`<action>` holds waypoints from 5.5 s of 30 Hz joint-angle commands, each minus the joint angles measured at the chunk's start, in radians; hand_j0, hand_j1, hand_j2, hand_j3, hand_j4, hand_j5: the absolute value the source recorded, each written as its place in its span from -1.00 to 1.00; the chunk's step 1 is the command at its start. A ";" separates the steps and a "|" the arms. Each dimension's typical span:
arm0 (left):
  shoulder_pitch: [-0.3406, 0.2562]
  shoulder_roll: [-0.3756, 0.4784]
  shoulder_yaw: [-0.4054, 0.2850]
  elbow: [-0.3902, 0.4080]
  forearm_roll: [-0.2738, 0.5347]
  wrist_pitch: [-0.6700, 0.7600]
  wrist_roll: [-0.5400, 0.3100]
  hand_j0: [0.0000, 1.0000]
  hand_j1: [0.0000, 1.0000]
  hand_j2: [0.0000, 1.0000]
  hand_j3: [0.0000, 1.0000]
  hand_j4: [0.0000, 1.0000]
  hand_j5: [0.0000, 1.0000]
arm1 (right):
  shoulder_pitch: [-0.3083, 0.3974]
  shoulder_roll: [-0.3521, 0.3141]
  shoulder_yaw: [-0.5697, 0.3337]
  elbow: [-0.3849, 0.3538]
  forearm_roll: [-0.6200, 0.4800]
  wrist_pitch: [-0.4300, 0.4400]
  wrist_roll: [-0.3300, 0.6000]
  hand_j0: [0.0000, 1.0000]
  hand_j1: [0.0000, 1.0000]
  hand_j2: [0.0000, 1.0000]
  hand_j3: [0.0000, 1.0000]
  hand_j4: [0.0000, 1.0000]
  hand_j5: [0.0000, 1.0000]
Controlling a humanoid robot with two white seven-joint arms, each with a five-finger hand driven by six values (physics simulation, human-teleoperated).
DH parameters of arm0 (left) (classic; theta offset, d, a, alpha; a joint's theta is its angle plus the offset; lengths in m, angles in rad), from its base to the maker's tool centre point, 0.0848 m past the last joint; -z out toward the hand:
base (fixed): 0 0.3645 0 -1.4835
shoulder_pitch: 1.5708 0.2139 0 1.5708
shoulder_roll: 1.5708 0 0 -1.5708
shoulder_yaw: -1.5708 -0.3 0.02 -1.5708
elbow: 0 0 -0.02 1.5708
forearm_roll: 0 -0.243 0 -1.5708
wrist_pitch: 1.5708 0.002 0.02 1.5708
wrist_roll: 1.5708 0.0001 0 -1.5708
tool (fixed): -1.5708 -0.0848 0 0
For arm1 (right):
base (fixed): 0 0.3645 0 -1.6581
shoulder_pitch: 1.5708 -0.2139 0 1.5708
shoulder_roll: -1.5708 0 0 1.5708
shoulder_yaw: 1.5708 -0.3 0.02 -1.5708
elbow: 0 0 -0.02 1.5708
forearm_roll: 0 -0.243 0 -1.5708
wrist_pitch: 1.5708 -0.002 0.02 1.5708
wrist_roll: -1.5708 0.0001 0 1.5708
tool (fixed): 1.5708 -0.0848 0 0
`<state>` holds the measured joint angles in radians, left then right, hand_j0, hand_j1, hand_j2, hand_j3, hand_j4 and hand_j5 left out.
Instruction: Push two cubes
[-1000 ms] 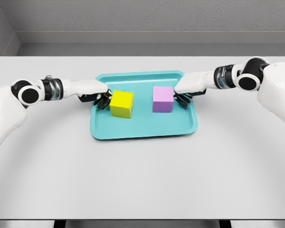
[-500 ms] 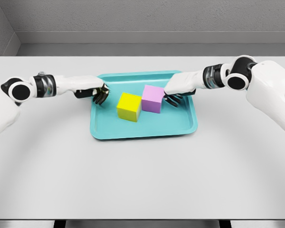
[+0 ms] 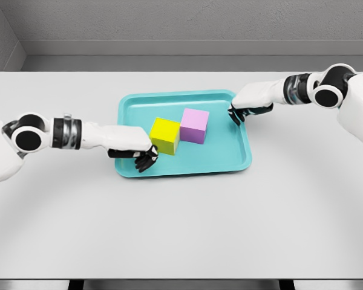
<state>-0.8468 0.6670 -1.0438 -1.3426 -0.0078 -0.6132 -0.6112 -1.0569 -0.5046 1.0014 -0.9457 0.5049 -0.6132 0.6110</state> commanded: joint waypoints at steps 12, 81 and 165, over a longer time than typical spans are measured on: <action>0.000 -0.003 -0.013 -0.009 0.009 0.002 0.000 -0.85 -0.85 -0.85 -0.85 -0.85 -0.85 | 0.005 -0.031 -0.069 -0.007 -0.008 0.002 0.000 -0.07 -0.07 -0.07 -0.07 -0.07 -0.07; 0.000 -0.101 -0.027 0.103 0.088 0.002 0.000 -0.82 -0.82 -0.82 -0.82 -0.82 -0.82 | 0.028 -0.114 -0.075 -0.166 -0.014 0.002 0.000 -0.56 -0.56 -0.56 -0.56 -0.56 -0.56; -0.032 0.131 0.200 -0.067 0.258 0.002 0.000 1.00 1.00 1.00 1.00 1.00 1.00 | 0.034 -0.304 -0.176 -0.209 -0.017 0.002 0.000 1.00 1.00 1.00 1.00 1.00 1.00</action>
<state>-0.8790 0.7149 -0.9105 -1.3937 0.2222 -0.6137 -0.6112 -1.0232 -0.8069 0.8264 -1.1535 0.4913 -0.6134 0.6113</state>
